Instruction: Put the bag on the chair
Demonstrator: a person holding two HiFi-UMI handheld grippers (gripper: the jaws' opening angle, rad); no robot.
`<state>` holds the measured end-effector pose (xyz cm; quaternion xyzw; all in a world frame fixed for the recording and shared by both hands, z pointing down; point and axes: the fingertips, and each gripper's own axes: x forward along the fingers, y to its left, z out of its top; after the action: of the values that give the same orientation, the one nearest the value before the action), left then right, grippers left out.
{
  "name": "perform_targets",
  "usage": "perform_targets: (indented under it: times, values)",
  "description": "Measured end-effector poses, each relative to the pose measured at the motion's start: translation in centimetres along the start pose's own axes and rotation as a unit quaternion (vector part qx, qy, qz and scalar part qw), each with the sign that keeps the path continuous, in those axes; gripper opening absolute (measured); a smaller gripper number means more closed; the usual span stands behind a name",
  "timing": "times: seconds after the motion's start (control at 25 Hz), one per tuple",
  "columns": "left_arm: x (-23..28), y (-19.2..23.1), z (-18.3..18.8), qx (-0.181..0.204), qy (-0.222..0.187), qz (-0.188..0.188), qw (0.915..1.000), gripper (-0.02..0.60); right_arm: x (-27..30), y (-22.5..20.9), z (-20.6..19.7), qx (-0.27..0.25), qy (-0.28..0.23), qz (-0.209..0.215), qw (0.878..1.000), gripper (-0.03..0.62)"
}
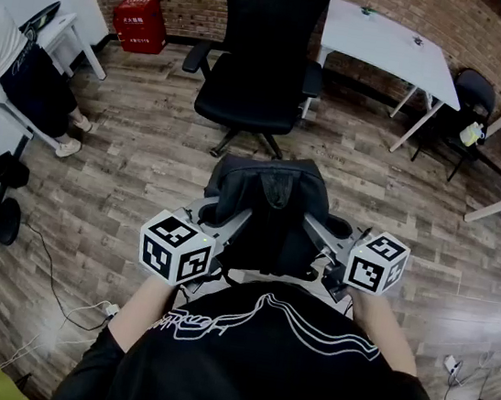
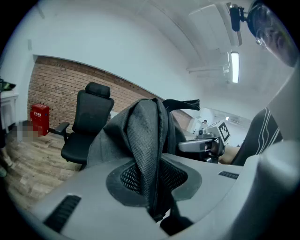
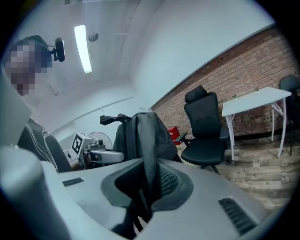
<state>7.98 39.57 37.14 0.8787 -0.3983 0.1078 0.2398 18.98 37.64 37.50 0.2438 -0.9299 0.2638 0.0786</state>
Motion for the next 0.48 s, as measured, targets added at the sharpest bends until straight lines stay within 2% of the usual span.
perform_targets:
  times: [0.48]
  values:
    - [-2.1,1.3,-0.1,0.006,0.003,0.008,0.9999,0.091,1.9,1.5,-0.2,0.014,0.001,0.005,1.000,0.046]
